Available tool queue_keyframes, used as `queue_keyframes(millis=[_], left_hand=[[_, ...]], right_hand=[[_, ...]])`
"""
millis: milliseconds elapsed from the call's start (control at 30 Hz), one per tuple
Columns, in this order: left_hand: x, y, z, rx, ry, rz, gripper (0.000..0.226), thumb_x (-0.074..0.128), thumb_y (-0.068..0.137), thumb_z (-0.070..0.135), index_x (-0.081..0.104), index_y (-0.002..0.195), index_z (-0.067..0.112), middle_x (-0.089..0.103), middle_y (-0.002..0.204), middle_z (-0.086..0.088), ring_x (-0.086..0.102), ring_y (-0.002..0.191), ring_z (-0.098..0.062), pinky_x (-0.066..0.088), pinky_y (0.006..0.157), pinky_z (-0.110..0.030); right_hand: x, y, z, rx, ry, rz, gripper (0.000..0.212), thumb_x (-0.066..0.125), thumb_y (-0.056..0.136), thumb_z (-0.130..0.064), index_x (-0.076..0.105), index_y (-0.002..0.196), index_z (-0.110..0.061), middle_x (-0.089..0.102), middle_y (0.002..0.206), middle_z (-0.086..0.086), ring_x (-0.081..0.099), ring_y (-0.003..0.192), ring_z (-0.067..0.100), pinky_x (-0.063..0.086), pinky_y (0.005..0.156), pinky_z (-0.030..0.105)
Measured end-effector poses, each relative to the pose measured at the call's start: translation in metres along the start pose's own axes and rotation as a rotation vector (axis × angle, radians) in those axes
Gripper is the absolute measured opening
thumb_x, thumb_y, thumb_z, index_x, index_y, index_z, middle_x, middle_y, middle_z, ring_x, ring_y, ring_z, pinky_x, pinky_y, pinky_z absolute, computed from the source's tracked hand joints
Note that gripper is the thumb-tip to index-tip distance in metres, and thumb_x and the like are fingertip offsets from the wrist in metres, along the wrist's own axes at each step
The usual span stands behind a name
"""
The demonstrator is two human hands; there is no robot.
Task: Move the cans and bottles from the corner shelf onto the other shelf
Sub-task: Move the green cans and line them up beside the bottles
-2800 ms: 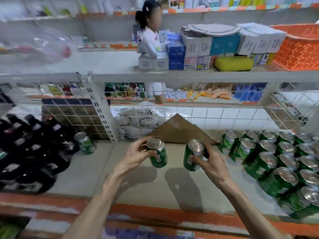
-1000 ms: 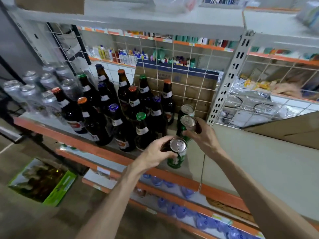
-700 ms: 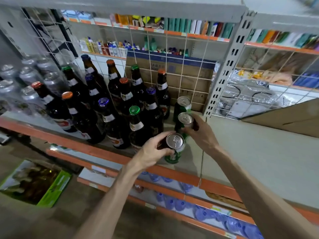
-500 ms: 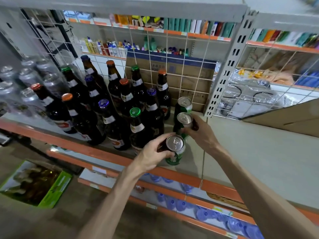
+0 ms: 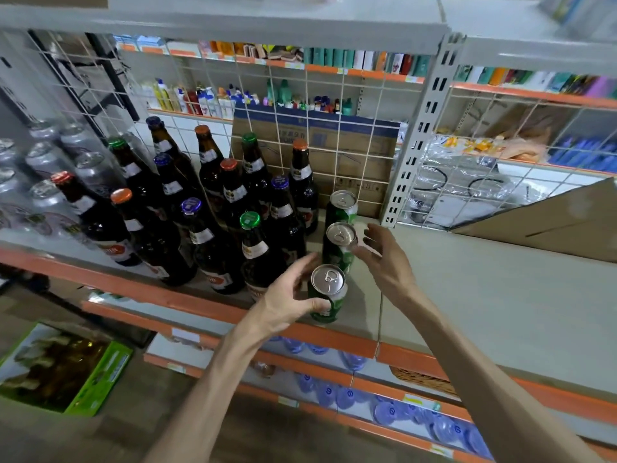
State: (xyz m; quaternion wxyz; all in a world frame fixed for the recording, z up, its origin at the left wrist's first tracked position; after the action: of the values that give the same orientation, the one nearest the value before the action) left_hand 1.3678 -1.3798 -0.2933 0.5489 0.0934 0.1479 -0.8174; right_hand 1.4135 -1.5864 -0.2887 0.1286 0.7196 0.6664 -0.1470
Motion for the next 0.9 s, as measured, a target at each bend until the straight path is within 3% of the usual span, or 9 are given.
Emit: queue_keyframes(millis=[67, 133, 233, 333, 500, 733, 900], left_hand=[[-0.004, -0.004, 0.018, 0.066, 0.083, 0.090, 0.087, 0.083, 0.072, 0.045, 0.044, 0.148, 0.026, 0.051, 0.146, 0.013, 0.043, 0.137, 0.002, 0.031, 0.115, -0.022], [-0.004, -0.008, 0.046, 0.182, 0.175, 0.211, 0.063, 0.079, 0.083, 0.031, 0.054, 0.141, 0.025, 0.057, 0.140, 0.014, 0.048, 0.131, 0.003, 0.033, 0.111, -0.014], [0.017, -0.005, 0.091, 0.325, 0.278, 0.242, 0.045, 0.075, 0.087, 0.018, 0.064, 0.131, 0.019, 0.064, 0.129, 0.011, 0.057, 0.119, 0.003, 0.038, 0.101, -0.006], [0.061, 0.011, 0.121, 0.349, 0.339, 0.144, 0.036, 0.074, 0.088, 0.019, 0.068, 0.123, 0.018, 0.068, 0.122, 0.007, 0.063, 0.109, -0.004, 0.046, 0.097, -0.013], [0.173, 0.051, 0.143, 0.244, 0.347, -0.118, 0.031, 0.076, 0.087, 0.019, 0.070, 0.117, 0.013, 0.072, 0.112, 0.000, 0.069, 0.105, -0.016, 0.054, 0.096, -0.033], [0.335, 0.080, 0.198, 0.263, 0.388, -0.293, 0.036, 0.074, 0.088, 0.023, 0.069, 0.122, 0.015, 0.073, 0.116, 0.000, 0.066, 0.096, -0.007, 0.046, 0.087, -0.018], [0.412, 0.096, 0.228, 0.277, 0.421, -0.342, 0.038, 0.075, 0.087, 0.024, 0.068, 0.123, 0.014, 0.073, 0.117, -0.001, 0.067, 0.103, -0.011, 0.046, 0.089, -0.020]], right_hand=[[-0.019, -0.015, 0.009, 0.025, -0.024, 0.091, 0.053, 0.067, 0.092, -0.028, 0.045, 0.138, -0.013, 0.057, 0.135, 0.005, 0.056, 0.122, 0.017, 0.046, 0.097, 0.031], [-0.039, -0.033, 0.019, 0.048, -0.073, 0.126, 0.048, 0.067, 0.092, -0.024, 0.048, 0.135, -0.013, 0.061, 0.130, 0.006, 0.058, 0.117, 0.016, 0.045, 0.091, 0.026], [-0.077, -0.065, 0.029, 0.090, -0.129, 0.175, 0.041, 0.068, 0.091, -0.022, 0.055, 0.128, -0.010, 0.064, 0.125, 0.005, 0.061, 0.113, 0.017, 0.045, 0.091, 0.024], [-0.126, -0.100, 0.041, 0.156, -0.195, 0.242, 0.033, 0.068, 0.090, -0.021, 0.060, 0.121, -0.010, 0.067, 0.118, 0.003, 0.063, 0.102, 0.012, 0.045, 0.086, 0.021], [-0.228, -0.158, 0.059, 0.268, -0.251, 0.370, 0.035, 0.069, 0.089, -0.021, 0.061, 0.121, -0.009, 0.067, 0.117, 0.004, 0.061, 0.101, 0.014, 0.046, 0.089, 0.024], [-0.376, -0.223, 0.090, 0.367, -0.246, 0.582, 0.041, 0.071, 0.086, -0.021, 0.062, 0.123, -0.006, 0.067, 0.116, 0.009, 0.063, 0.101, 0.018, 0.047, 0.091, 0.030], [-0.451, -0.248, 0.112, 0.394, -0.216, 0.653, 0.042, 0.072, 0.087, -0.024, 0.059, 0.123, -0.006, 0.067, 0.113, 0.008, 0.062, 0.101, 0.018, 0.048, 0.089, 0.030]])
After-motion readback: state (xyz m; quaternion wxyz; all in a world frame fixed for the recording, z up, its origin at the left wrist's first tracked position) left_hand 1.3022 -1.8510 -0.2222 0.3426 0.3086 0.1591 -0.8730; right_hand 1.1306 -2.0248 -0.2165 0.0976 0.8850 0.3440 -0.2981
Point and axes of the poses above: each hand's wrist, its own y-axis towards the middle knuckle, its own x-axis out of the palm, z = x × y, the point moved 6 cm from there along y, towards the middle knuckle
